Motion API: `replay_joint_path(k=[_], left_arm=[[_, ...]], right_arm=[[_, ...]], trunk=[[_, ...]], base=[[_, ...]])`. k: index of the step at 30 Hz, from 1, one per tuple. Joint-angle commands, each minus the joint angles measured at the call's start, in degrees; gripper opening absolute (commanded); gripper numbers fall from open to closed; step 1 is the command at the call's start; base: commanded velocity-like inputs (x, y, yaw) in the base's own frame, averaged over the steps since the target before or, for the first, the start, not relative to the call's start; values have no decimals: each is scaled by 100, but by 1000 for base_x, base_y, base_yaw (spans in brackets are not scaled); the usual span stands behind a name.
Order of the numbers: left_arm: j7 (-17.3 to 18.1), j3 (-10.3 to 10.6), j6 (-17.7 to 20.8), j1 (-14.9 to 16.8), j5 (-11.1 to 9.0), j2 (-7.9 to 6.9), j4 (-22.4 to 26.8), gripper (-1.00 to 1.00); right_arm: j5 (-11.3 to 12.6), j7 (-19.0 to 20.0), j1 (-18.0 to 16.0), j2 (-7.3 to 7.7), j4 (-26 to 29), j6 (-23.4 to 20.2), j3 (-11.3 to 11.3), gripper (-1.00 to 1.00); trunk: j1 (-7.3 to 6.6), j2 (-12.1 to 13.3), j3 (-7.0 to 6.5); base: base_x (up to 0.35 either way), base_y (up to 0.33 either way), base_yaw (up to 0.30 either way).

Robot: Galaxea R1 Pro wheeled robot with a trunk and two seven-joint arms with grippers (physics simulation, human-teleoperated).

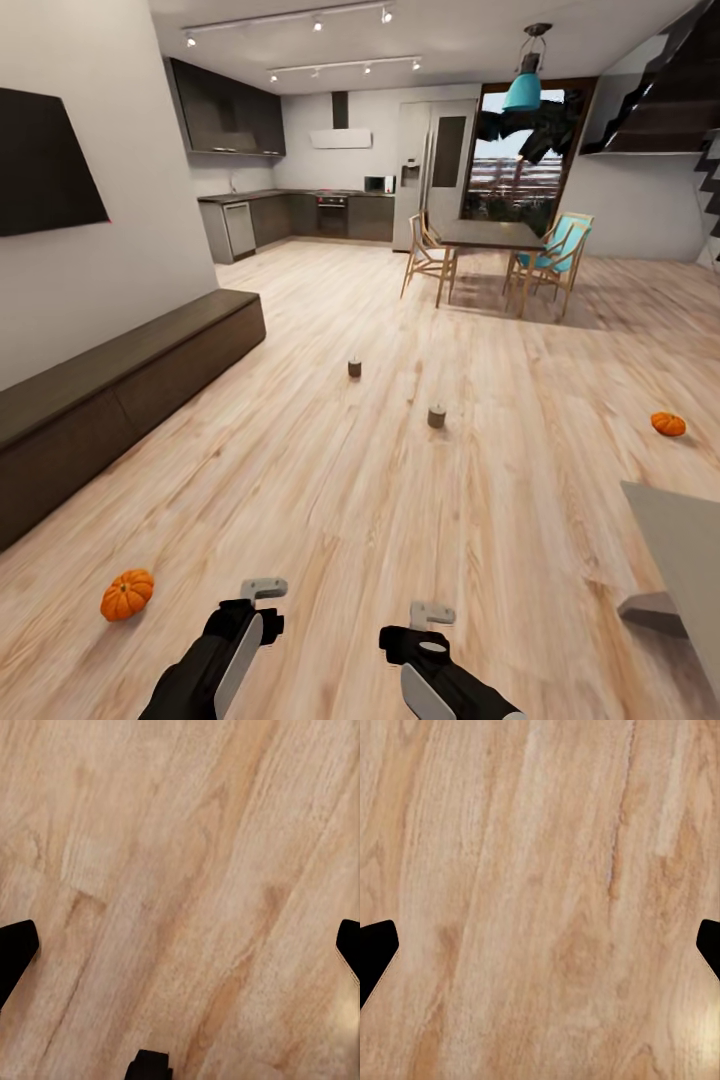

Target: Place each of the two pumpkins and all three candles from the living room inside a cabinet in the living room (use any cabinet), then make sure every cabinet is closed, and position the cauldron so it is next to a table in the living room.

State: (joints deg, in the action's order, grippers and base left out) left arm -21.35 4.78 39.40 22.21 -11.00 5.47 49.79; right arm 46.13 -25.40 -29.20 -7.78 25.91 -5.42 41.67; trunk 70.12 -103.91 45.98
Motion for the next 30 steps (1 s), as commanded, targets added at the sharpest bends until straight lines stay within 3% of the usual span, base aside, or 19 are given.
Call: replay_joint_path(k=[1,7,14,30], left_arm=[[-53,14,15,3,-60,-2,9,100],[-53,14,15,3,-54,-2,6,100],[-53,20,12,3,-52,-2,5,100],[-53,22,7,3,-43,-2,4,100]], right_arm=[[18,-46,-6,5,11,-29,43,100],[18,-49,-6,3,11,-29,43,100],[18,-52,-6,-3,11,-29,43,100],[18,-53,-6,-4,11,-29,43,100]], trunk=[[2,-2,5],[2,-2,5],[2,-2,5],[2,-2,5]], base=[[282,0,0],[282,0,54],[282,-89,227],[266,-222,287]])
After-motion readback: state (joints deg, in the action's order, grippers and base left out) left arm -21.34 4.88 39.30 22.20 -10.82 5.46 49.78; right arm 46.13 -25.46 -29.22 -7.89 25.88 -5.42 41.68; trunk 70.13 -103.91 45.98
